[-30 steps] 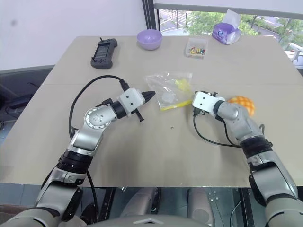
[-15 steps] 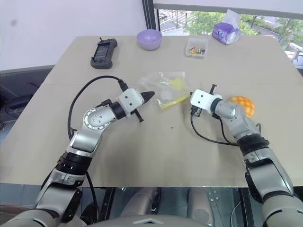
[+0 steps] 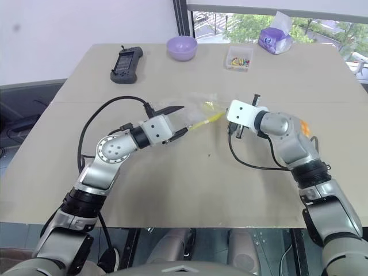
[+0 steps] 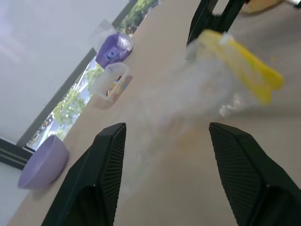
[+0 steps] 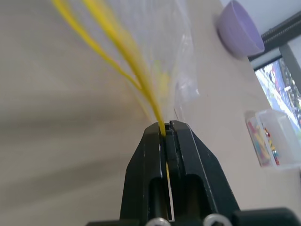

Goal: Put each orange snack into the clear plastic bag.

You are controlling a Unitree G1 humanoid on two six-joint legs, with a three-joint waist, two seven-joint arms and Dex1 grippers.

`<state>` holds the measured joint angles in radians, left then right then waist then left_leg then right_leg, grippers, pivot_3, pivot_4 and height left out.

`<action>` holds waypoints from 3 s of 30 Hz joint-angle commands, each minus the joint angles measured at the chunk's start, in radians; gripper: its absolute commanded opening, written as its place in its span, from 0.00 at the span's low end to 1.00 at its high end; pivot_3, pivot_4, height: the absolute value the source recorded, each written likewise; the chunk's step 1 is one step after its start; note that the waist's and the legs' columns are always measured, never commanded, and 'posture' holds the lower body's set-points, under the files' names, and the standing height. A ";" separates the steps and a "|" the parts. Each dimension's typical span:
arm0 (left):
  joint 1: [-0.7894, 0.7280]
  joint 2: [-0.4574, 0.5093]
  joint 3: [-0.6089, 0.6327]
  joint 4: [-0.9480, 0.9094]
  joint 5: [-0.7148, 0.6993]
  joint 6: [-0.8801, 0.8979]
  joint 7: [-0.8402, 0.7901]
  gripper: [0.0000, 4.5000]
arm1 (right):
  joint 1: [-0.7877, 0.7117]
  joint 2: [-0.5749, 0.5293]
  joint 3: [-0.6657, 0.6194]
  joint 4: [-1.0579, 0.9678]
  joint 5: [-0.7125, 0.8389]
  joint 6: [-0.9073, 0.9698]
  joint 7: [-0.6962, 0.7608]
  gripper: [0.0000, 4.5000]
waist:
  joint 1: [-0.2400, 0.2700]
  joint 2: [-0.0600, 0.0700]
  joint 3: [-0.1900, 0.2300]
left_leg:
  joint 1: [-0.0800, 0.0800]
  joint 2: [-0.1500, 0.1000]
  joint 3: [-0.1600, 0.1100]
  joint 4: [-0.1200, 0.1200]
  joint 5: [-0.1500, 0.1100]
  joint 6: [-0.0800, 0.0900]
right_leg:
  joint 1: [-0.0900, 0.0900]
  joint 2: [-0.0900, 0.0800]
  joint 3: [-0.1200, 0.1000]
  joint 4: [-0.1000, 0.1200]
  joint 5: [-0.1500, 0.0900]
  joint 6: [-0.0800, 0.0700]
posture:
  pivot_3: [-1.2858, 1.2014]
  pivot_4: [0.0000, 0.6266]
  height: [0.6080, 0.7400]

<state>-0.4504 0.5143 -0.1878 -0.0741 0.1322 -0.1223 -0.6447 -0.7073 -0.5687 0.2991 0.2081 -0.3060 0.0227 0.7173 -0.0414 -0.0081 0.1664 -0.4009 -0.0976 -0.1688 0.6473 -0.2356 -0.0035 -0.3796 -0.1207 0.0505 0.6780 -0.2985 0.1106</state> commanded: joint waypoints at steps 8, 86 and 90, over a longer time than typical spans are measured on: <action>0.001 0.012 -0.008 -0.168 -0.022 0.076 -0.061 0.68 | -0.051 0.071 0.003 -0.129 -0.155 0.240 -0.085 0.00 | -0.001 0.000 0.000 | 0.000 0.000 0.000 0.000 0.000 0.000 | 0.000 0.000 0.000 0.000 0.000 0.000 | 0.52 0.24 1.00; -0.025 -0.033 -0.045 -0.057 0.108 0.036 -0.015 0.01 | -0.092 0.133 0.032 -0.266 -0.185 0.507 -0.048 0.00 | 0.000 0.000 0.000 | -0.001 0.000 0.000 -0.002 0.000 0.000 | -0.002 0.000 0.000 0.000 0.000 0.000 | 0.52 0.24 1.00; -0.030 -0.029 -0.014 -0.046 0.064 -0.001 -0.010 0.00 | -0.092 0.124 0.023 -0.294 -0.155 0.498 -0.012 0.06 | -0.001 0.000 0.000 | -0.001 0.000 0.000 -0.002 0.000 0.000 | -0.002 0.000 0.000 0.000 0.000 0.000 | 0.52 0.24 1.00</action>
<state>-0.4681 0.4807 -0.2387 -0.1013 0.2295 -0.0880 -0.6673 -0.7761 -0.4333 0.3412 -0.0211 -0.4806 0.5391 0.6863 -0.0419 -0.0080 0.1665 -0.4020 -0.0978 -0.1687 0.6458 -0.2356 -0.0036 -0.3822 -0.1208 0.0508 0.6777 -0.2985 0.1105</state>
